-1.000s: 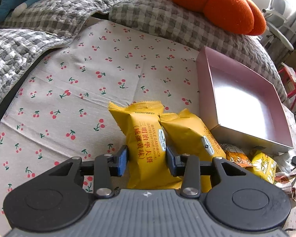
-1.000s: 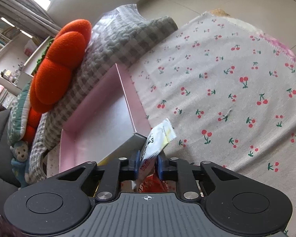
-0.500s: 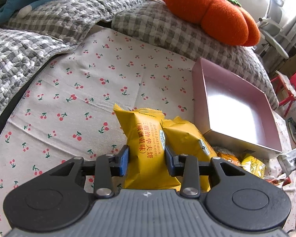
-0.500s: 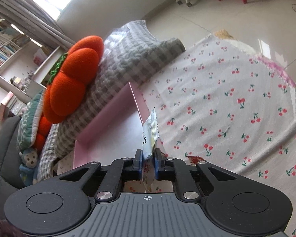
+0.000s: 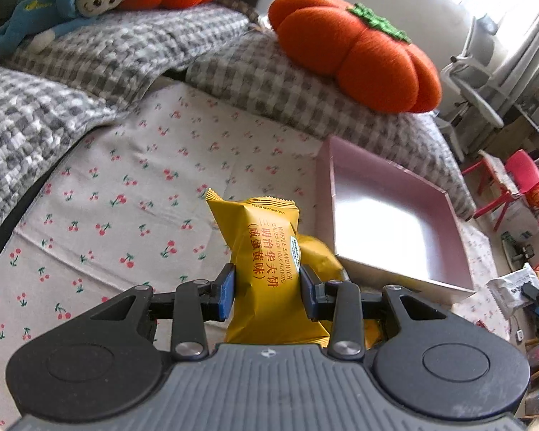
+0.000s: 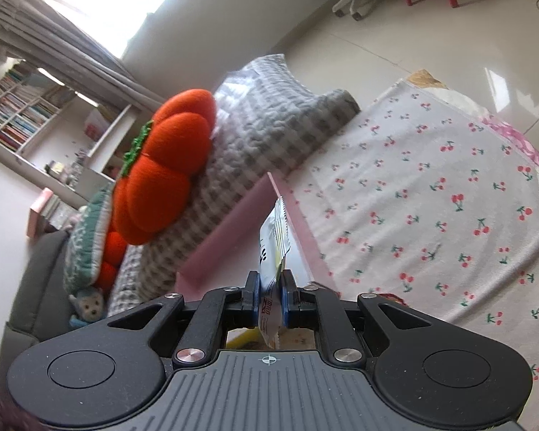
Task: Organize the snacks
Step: 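Carry yellow packet in left tool while right tool carries white packet into box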
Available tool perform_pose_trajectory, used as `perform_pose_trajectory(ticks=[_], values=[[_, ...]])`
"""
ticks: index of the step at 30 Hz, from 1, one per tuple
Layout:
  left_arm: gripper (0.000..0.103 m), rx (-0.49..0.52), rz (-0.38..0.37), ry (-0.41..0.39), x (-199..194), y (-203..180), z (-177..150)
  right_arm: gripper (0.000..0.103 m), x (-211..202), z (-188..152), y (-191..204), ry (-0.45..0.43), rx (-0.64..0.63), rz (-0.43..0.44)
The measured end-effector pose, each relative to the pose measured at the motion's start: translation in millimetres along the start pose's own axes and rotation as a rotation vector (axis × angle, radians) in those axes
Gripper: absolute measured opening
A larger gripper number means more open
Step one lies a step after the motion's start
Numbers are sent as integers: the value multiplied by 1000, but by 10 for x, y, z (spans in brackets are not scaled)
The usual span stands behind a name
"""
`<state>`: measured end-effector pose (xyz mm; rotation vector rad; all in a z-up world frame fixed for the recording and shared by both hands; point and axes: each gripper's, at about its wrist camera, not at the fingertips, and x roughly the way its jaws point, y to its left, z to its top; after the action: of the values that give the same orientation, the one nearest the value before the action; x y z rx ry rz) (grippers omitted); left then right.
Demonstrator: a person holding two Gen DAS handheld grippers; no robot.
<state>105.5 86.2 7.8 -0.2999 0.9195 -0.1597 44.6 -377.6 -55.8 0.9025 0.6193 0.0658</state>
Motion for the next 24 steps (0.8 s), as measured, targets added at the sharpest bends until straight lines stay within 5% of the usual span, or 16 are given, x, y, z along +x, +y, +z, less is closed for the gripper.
perform_pose_trajectory(ticks=[13, 24], values=[[34, 16, -96, -69, -63, -322, 144, 12, 83, -85, 294, 36, -65, 34], [34, 166, -127, -64, 313, -714, 202, 12, 461, -62, 539, 61, -141, 12]])
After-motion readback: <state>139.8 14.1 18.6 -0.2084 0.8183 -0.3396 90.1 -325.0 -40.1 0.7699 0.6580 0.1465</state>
